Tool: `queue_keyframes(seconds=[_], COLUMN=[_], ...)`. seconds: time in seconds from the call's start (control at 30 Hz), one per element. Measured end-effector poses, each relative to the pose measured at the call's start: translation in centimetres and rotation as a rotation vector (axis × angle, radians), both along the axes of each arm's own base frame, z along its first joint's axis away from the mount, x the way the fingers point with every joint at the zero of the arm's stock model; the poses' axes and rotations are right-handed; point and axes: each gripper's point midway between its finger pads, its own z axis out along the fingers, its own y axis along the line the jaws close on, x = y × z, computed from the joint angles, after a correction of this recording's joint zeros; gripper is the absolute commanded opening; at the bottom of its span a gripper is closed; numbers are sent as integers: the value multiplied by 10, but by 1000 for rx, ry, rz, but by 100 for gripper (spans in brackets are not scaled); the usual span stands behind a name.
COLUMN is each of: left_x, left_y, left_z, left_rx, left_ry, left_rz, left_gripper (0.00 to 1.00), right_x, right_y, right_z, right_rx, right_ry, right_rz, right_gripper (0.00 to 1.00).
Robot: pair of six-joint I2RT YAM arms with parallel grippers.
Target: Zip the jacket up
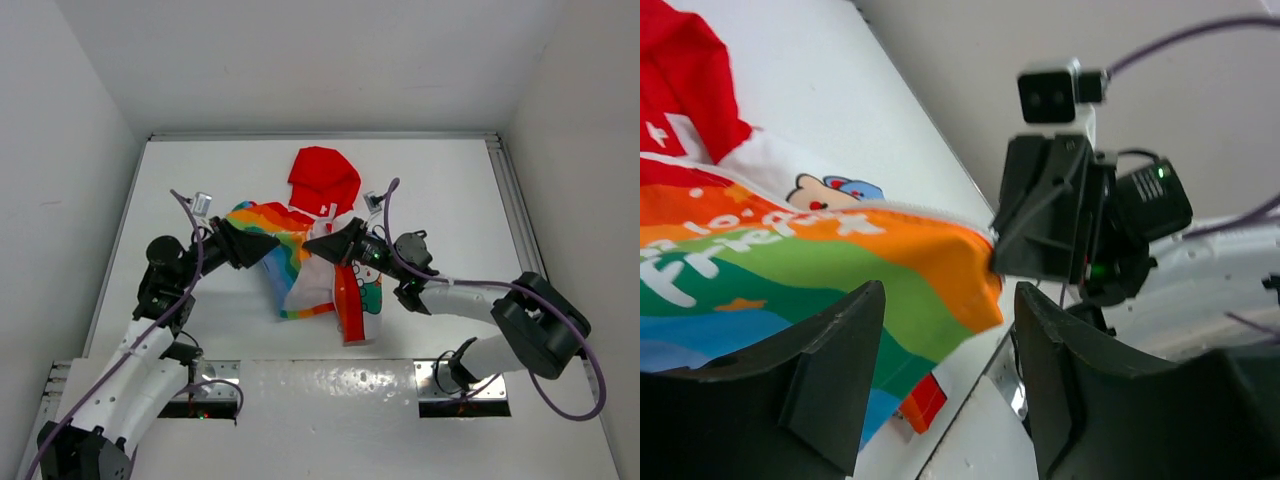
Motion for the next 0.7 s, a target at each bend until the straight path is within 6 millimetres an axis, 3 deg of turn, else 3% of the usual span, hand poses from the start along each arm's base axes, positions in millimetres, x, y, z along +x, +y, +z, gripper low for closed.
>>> queue_keyframes(seconds=[0.23, 0.4, 0.7], left_x=[-19, -21, -19], left_y=[-21, -28, -40], left_z=[-12, -18, -33], left_rx=[29, 40, 70], left_ry=[-4, 10, 49], left_rz=[-129, -155, -160], left_gripper=[55, 54, 51], right_x=[7, 10, 9], right_y=[5, 8, 8], right_z=[-8, -16, -9], right_rx=[-15, -23, 3], right_ry=[21, 47, 48], right_rz=[-2, 2, 8], right_gripper=[0, 0, 0])
